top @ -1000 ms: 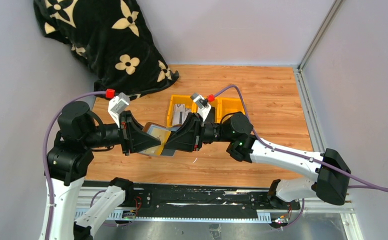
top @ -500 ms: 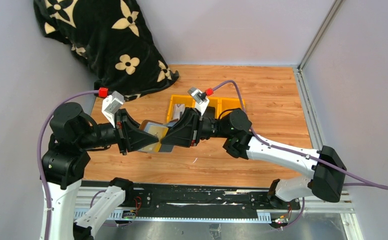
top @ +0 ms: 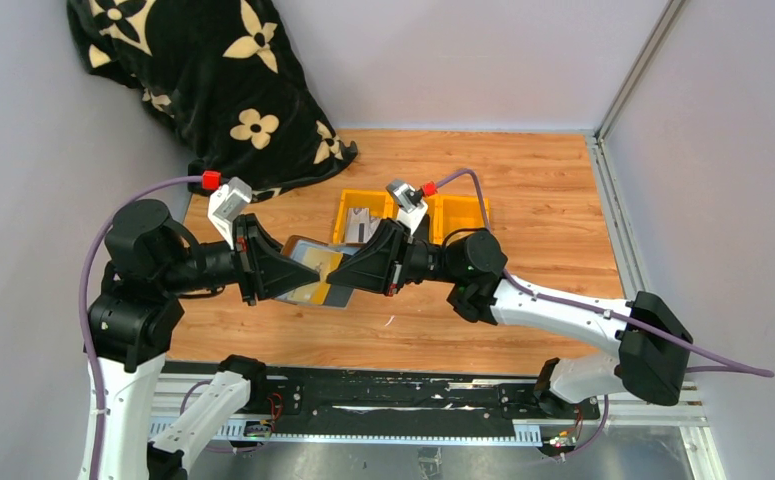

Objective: Take the credit cards out of the card holder
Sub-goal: Remove the credit card from the card holder.

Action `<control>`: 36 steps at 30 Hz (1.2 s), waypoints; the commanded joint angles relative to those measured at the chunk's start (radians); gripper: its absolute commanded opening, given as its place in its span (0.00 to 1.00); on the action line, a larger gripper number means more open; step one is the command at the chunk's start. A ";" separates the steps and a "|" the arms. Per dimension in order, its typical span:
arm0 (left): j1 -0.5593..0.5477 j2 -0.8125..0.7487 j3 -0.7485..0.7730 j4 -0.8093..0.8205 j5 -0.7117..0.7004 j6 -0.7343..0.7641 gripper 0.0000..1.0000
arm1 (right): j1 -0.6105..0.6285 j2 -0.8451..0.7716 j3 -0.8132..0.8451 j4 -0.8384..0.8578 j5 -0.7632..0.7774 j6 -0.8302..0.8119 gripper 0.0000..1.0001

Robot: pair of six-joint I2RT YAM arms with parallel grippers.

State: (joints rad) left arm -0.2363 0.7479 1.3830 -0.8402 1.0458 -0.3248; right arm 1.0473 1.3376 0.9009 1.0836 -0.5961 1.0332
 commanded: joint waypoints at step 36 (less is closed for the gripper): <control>-0.012 -0.034 0.029 0.011 -0.008 0.027 0.00 | -0.051 0.040 0.001 0.127 0.045 0.070 0.00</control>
State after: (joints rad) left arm -0.2371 0.7197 1.3907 -0.8032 1.0149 -0.3225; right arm 1.0378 1.3930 0.9512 1.1896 -0.6079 1.1069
